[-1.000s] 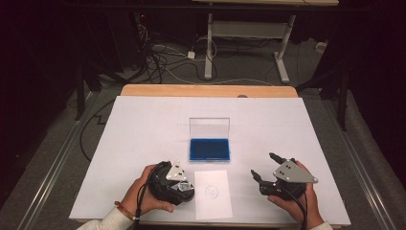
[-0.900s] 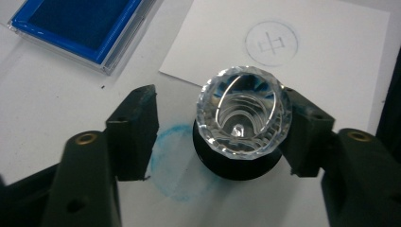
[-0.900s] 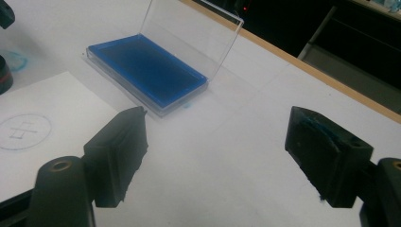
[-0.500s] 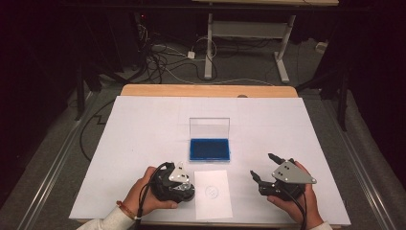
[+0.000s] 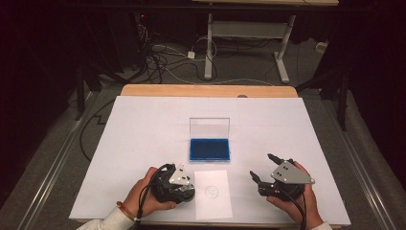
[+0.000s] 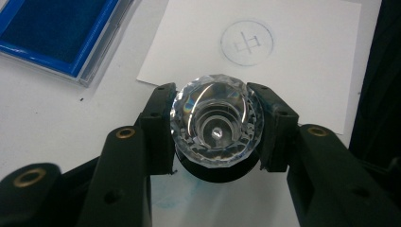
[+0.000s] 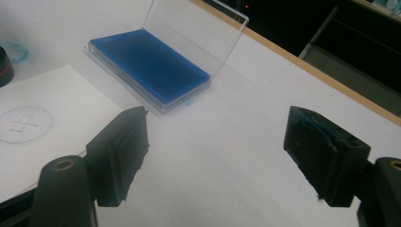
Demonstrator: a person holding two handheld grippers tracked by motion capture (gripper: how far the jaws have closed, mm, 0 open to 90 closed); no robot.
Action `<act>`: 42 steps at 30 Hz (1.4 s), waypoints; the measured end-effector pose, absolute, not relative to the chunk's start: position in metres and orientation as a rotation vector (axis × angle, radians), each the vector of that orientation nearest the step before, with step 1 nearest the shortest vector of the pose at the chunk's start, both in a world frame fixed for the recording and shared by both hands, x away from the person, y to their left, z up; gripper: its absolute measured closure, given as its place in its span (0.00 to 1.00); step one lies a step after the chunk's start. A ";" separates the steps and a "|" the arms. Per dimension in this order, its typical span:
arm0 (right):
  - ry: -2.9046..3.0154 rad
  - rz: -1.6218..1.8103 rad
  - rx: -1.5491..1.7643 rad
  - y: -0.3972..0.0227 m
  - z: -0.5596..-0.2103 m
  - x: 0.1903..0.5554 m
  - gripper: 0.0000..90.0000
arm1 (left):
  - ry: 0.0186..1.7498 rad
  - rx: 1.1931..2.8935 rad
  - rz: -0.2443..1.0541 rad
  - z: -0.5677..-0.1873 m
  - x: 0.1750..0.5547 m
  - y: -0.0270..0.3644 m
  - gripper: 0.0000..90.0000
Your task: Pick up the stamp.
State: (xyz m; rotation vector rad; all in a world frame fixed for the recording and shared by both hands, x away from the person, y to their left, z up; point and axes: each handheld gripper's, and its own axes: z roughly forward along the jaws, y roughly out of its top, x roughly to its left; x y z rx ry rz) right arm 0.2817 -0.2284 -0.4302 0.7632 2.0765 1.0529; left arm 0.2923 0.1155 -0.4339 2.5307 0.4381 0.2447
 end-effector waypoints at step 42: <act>2.077 1.052 0.755 -0.231 -0.431 0.283 0.24 | 0.617 2.334 0.383 -0.415 0.300 0.173 0.61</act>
